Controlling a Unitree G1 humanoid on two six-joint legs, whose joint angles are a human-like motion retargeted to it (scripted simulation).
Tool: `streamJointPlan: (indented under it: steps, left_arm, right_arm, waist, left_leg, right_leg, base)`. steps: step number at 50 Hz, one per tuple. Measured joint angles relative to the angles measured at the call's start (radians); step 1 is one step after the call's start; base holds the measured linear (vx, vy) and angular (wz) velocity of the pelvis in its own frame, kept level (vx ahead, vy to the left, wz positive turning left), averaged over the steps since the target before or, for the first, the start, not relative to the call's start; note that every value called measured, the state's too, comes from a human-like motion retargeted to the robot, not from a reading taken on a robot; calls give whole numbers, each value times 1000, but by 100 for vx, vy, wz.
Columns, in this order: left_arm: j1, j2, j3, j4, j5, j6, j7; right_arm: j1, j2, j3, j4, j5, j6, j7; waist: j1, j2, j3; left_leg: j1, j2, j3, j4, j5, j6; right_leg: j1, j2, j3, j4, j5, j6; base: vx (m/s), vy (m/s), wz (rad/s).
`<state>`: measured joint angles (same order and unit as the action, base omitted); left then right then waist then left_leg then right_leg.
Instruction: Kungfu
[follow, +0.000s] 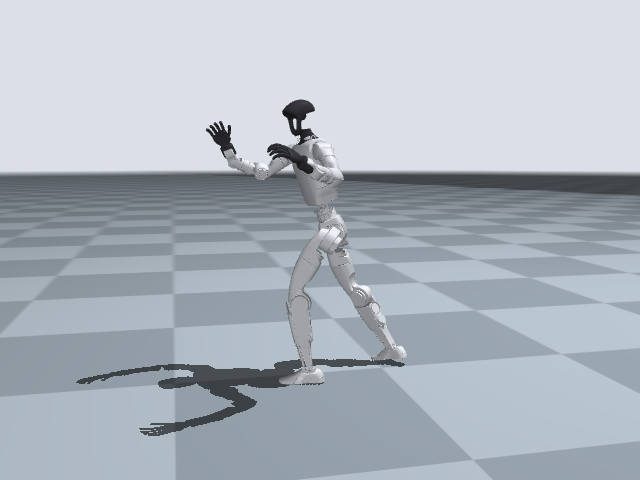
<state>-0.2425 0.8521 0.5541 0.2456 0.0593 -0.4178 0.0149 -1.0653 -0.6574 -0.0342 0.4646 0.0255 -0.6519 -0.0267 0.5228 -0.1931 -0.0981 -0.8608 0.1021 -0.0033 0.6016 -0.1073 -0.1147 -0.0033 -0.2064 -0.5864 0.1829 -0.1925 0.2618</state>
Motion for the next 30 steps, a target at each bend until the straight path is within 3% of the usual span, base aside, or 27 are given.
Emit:
streamJointPlan:
  steps: [2, 3, 5, 7, 8, 10, 12, 13, 15, 20, 23, 30]
  left_arm:
    - [47, 92, 135, 290, 409, 4, 196]
    - [58, 134, 200, 471, 639, 50, 303]
    - [53, 217, 328, 881, 1013, 313, 499]
    - [15, 290, 436, 1244, 1179, 568, 423]
    - [35, 331, 457, 1366, 1158, 587, 321]
    - [112, 349, 491, 1454, 1015, 568, 234]
    - [197, 317, 542, 1454, 880, 451, 282]
    - [227, 301, 563, 1454, 851, 368, 311]
    - [259, 283, 590, 1454, 845, 287, 381]
    - [222, 300, 552, 1454, 889, 300, 415]
    - [154, 289, 514, 1407, 872, 229, 414]
    - [-5, 194, 311, 984, 724, -100, 337]
  right_arm:
    - [-145, 5, 39, 361, -256, -40, -125]
    - [-222, 17, 66, 555, -387, -17, -215]
    - [-366, 42, 146, 879, -584, 157, -269]
    - [-420, 91, 103, 1070, -678, 452, -290]
    - [-435, 100, 69, 1120, -684, 487, -296]
    - [-437, 74, 94, 1122, -626, 331, -230]
    - [-403, 67, 91, 1067, -700, 184, -323]
    - [-392, 66, 84, 1059, -766, 175, -417]
    - [-380, 58, 88, 1058, -853, 184, -539]
    - [-335, 64, 57, 1061, -812, 168, -433]
    - [-326, 74, 62, 1064, -803, 150, -451]
    - [-298, 97, 64, 1018, -846, 165, -434]
  waist:
    - [34, -17, 13]
    - [38, -18, 14]
    - [32, -15, 8]
    - [40, -6, 22]
    - [47, -3, 32]
    - [56, -2, 50]
    - [51, -3, 58]
    - [49, -5, 61]
    - [43, -9, 67]
    - [-10, -5, 60]
    - [-10, 1, 57]
    - [-7, -8, 54]
  left_leg:
    - [13, -11, -11, -17, 14, -4]
    - [18, -14, -16, -29, 23, -7]
    - [29, -15, -21, -55, 43, -15]
    - [45, -17, -27, -82, 64, -23]
    - [52, -19, -37, -94, 75, -28]
    - [63, -34, -55, -119, 98, -35]
    - [76, -60, -60, -143, 119, -39]
    - [84, -75, -57, -155, 130, -40]
    - [97, -102, -58, -174, 151, -45]
    - [136, -140, -116, -229, 214, -72]
    - [152, -134, -115, -245, 227, -79]
    - [166, -115, -91, -240, 223, -70]
  right_leg:
    - [17, 12, 16, -8, -15, 0]
    - [22, 17, 20, -12, -22, 0]
    - [33, 21, 12, -19, -36, 0]
    - [51, 25, -1, -29, -48, 0]
    - [58, 31, -4, -34, -53, 0]
    - [73, 40, -4, -43, -65, 0]
    - [84, 28, -8, -42, -93, 0]
    - [92, 14, -17, -39, -111, 0]
    - [110, -5, -35, -33, -146, 0]
    - [141, 22, -47, -23, -146, -5]
    - [145, 24, -42, -20, -149, -14]
    - [140, 20, -14, -7, -160, -32]
  base:
    - [3, -18, 69]
    - [-1, -12, 59]
    - [-6, -7, 47]
    - [-9, -4, 44]
    - [-14, -7, 49]
    - [-14, -7, 58]
    - [-9, 1, 59]
    - [-10, 7, 54]
    - [-10, 3, 56]
    - [-2, -8, 62]
    - [-8, 1, -9]
    - [-2, -1, -19]
